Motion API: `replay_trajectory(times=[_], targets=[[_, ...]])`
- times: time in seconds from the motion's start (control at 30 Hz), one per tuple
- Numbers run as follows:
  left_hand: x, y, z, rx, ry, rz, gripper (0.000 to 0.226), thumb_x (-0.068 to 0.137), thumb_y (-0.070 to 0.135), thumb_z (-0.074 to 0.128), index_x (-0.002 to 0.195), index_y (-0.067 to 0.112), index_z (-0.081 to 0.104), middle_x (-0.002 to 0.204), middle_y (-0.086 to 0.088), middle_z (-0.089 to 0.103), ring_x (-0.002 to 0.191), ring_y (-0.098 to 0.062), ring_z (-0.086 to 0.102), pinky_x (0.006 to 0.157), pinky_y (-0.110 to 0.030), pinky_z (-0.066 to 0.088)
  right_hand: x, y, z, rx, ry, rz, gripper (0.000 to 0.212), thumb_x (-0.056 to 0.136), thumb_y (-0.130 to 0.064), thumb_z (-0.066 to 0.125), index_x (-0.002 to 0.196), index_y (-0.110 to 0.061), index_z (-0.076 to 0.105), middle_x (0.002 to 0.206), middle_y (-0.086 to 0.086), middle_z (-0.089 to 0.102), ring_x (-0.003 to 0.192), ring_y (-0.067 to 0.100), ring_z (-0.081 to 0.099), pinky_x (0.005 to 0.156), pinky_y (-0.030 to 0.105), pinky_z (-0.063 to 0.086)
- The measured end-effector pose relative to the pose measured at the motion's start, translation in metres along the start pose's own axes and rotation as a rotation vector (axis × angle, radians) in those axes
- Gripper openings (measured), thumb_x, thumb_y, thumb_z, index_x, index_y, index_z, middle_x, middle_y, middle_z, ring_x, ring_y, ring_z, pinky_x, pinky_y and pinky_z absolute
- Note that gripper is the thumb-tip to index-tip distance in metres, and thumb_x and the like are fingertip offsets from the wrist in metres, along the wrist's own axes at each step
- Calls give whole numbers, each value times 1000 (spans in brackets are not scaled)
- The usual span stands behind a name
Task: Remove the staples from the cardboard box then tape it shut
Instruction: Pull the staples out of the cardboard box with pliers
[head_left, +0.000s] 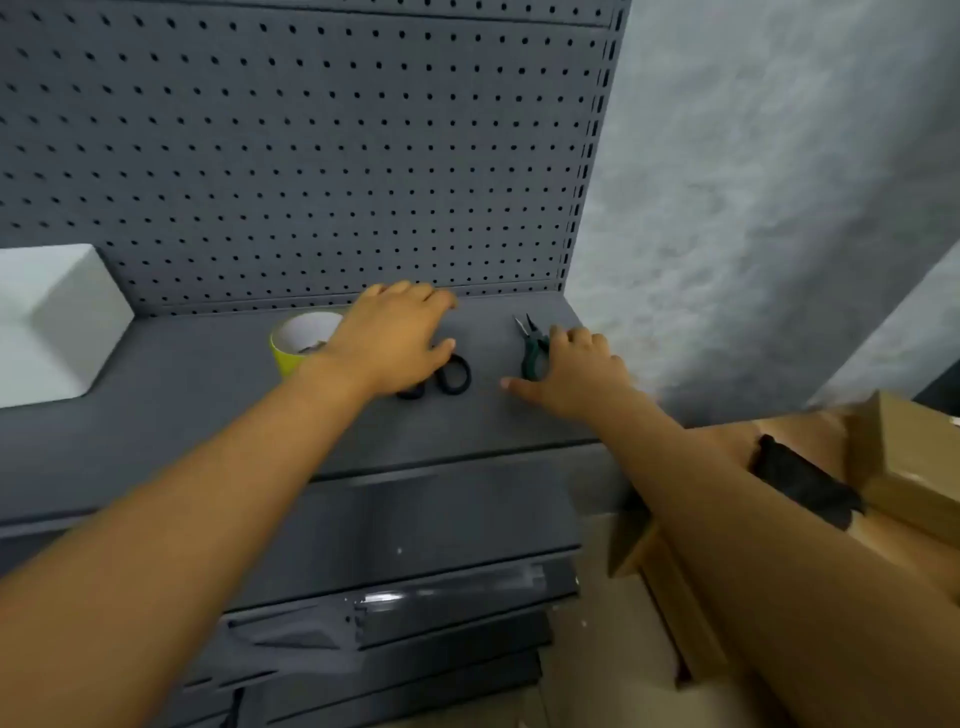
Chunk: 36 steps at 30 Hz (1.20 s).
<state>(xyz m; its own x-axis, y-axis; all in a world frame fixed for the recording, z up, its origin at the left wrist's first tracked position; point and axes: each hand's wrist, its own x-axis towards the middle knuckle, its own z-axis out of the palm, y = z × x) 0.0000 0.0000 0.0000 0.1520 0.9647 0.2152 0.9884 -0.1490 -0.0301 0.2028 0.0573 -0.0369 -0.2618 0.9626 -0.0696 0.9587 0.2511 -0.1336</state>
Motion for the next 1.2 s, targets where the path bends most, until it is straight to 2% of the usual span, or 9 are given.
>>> replay_trajectory(times=[0.23, 0.33, 0.4, 0.5, 0.53, 0.6, 0.7, 0.9, 1.2], targets=[[4, -2, 5, 23, 10, -59, 49, 94, 41, 48, 139, 23, 41, 137, -2, 50, 127, -23, 42, 107, -38, 28, 18, 7, 3, 17, -63, 79, 95, 75, -73, 58, 140, -7, 35, 140, 17, 34, 130, 36, 31, 102, 47, 36], [-2, -5, -1, 51, 18, -96, 49, 94, 41, 48, 139, 22, 41, 136, -2, 50, 126, -23, 43, 106, -38, 28, 20, 10, -1, 43, -128, 83, 73, 76, -69, 60, 115, -8, 53, 135, 17, 33, 124, 35, 31, 96, 44, 41], [-7, -6, -5, 65, 14, -113, 49, 94, 40, 48, 138, 21, 42, 136, -2, 50, 126, -23, 43, 106, -38, 29, 22, 10, 0, 107, -126, 56, 60, 79, -61, 62, 105, -7, 55, 133, 18, 34, 117, 35, 36, 91, 41, 43], [-14, -10, -16, 93, 29, -144, 49, 94, 41, 47, 139, 21, 42, 135, -3, 51, 125, -23, 44, 106, -38, 30, 24, 5, -5, 215, -142, 16, 66, 83, -50, 64, 123, -1, 46, 132, 22, 36, 79, 22, 45, 66, 32, 43], [-17, -11, -21, 103, 34, -155, 49, 95, 41, 47, 139, 22, 42, 135, -3, 51, 125, -23, 44, 106, -38, 30, 24, 1, -9, 258, -135, 0, 68, 84, -47, 66, 126, 0, 42, 122, 21, 43, 69, 17, 40, 55, 28, 39], [-23, -15, -31, 125, 47, -176, 49, 95, 41, 46, 140, 22, 41, 136, -3, 51, 125, -23, 44, 106, -38, 30, 21, -7, -19, 399, -111, -11, 65, 82, -37, 71, 124, -1, 37, 91, 12, 49, 64, 17, 43, 46, 27, 33], [-38, -24, -49, 151, 83, -222, 48, 95, 40, 46, 139, 22, 41, 134, -3, 52, 123, -24, 45, 103, -37, 31, 12, -27, -39, 511, -76, -102, 68, 80, -31, 74, 126, -4, 31, 78, 9, 50, 66, 21, 50, 44, 27, 34], [-89, -53, -84, 219, 104, -366, 47, 95, 40, 47, 138, 21, 42, 131, -4, 53, 122, -24, 46, 102, -36, 31, -10, -98, -70, 549, 12, -351, 72, 74, -31, 74, 128, -8, 32, 77, 8, 54, 64, 21, 53, 47, 29, 38], [-216, -123, -131, 316, 153, -567, 48, 94, 40, 47, 138, 22, 42, 131, -1, 54, 121, -23, 47, 103, -37, 32, -60, -232, -68, 623, -52, -672, 75, 72, -30, 75, 131, -13, 32, 79, 7, 57, 71, 23, 58, 55, 31, 45]])
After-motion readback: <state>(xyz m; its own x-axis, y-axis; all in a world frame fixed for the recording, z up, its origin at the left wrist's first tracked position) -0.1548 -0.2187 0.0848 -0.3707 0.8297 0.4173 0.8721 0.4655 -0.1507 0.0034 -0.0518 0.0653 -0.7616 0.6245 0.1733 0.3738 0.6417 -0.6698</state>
